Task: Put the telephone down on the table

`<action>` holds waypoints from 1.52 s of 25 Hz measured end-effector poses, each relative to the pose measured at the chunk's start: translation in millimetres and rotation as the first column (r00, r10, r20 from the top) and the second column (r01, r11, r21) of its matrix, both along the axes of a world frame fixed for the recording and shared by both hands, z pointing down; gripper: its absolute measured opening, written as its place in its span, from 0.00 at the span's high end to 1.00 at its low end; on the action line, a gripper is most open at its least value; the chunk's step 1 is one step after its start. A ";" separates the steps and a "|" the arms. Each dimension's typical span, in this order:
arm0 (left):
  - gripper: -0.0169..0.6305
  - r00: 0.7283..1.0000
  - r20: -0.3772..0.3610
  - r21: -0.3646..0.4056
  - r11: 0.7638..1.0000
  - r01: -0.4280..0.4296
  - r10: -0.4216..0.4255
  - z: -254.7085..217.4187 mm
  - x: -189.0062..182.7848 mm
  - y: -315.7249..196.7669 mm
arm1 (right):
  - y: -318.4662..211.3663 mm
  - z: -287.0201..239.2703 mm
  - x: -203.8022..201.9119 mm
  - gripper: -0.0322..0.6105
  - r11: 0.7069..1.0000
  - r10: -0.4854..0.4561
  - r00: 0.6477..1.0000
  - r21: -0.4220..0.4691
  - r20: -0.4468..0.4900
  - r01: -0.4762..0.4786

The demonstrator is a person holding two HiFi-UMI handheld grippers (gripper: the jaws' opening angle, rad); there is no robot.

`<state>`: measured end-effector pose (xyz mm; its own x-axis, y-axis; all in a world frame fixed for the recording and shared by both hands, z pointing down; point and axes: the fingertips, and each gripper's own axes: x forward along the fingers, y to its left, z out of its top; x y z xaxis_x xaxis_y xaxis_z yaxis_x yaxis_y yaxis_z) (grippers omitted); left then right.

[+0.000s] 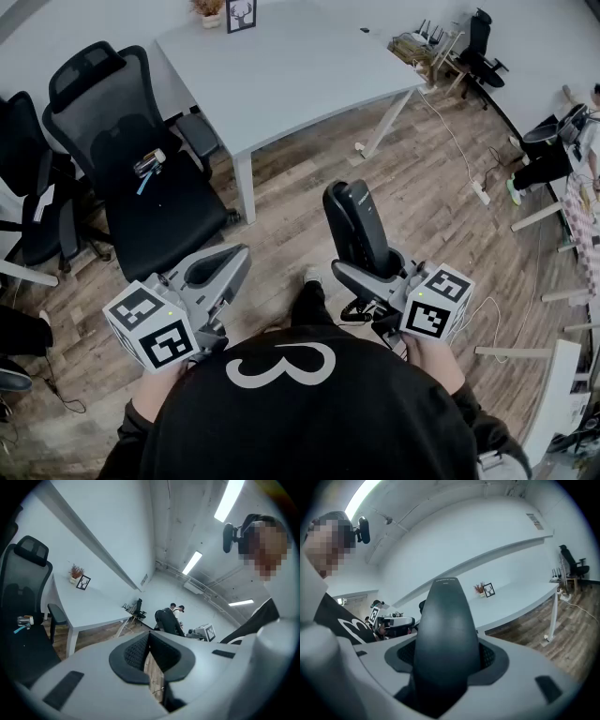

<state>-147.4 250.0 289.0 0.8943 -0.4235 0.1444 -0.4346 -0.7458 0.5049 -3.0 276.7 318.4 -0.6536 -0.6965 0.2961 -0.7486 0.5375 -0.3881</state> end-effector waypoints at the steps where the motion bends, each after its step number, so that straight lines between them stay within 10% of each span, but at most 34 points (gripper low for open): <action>1: 0.96 1.000 0.000 -0.001 1.000 -0.001 0.001 0.1 -0.1 0.3 | 0.6 -0.3 -0.2 0.50 1.000 -0.001 1.000 0.001 -0.001 0.001; 38: 0.96 1.000 0.026 -0.034 0.999 0.014 -0.013 11.0 49.4 -66.4 | -72.8 2.7 49.5 0.50 0.999 0.032 0.993 -0.021 0.112 -0.030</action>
